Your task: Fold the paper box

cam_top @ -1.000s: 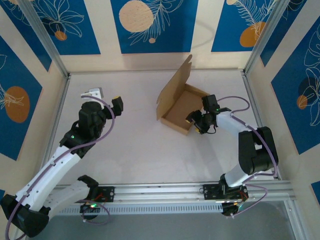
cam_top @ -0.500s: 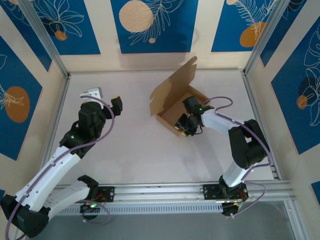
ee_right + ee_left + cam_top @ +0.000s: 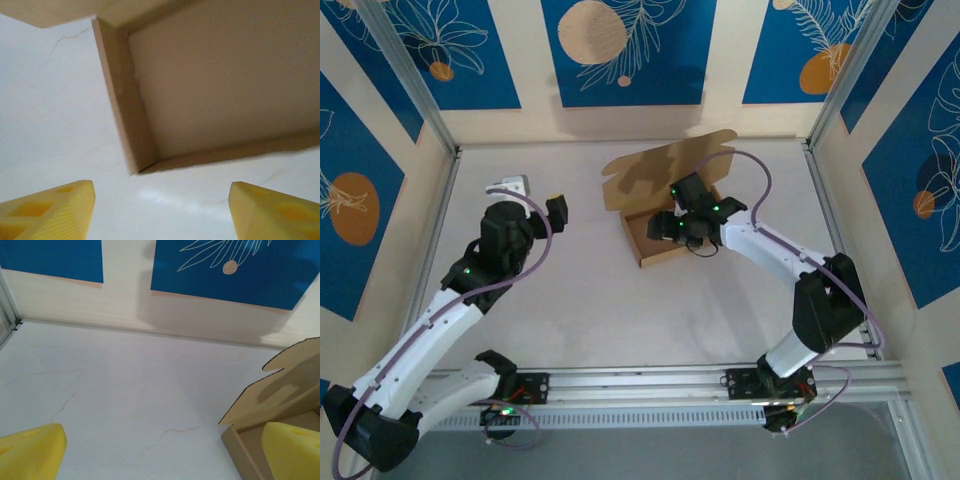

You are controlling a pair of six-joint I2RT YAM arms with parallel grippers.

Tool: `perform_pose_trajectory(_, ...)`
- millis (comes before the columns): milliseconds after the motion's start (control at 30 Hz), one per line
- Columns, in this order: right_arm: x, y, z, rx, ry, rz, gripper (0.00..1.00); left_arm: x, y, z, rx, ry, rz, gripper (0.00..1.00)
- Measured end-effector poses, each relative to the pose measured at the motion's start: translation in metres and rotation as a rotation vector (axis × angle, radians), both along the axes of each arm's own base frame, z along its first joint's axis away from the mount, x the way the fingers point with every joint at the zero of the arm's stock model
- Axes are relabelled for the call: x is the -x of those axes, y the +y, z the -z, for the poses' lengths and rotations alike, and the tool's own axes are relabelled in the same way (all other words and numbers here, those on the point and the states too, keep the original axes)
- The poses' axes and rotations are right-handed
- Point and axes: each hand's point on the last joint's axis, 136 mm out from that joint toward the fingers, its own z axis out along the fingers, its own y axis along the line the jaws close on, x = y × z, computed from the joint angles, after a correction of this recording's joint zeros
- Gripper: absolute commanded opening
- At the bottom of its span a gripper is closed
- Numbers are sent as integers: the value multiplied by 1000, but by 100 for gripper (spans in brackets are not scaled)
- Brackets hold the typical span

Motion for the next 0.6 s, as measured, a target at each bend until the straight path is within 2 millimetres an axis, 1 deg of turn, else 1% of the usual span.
perform_pose_trajectory(67,-19,-8,1,131,-96,-86,68,0,0,0,1,0,-1,100)
perform_pose_trajectory(133,-38,-16,10,219,-137,-142,64,0,0,0,0,0,-3,100)
perform_pose_trajectory(200,-53,-33,23,273,-138,-174,65,0,1,0,0,-1,-4,100)
perform_pose_trajectory(267,-66,-57,35,296,-116,-191,65,0,1,0,0,-1,-4,100)
perform_pose_trajectory(367,-83,-83,39,296,-110,-213,68,0,1,0,0,-1,-4,100)
perform_pose_trajectory(433,-91,-89,34,292,-130,-239,72,0,1,0,0,-1,-4,100)
perform_pose_trajectory(500,-95,-87,30,295,-156,-275,78,0,1,0,0,-1,-3,100)
perform_pose_trajectory(600,-102,-83,27,297,-186,-314,80,0,0,0,1,-2,-3,100)
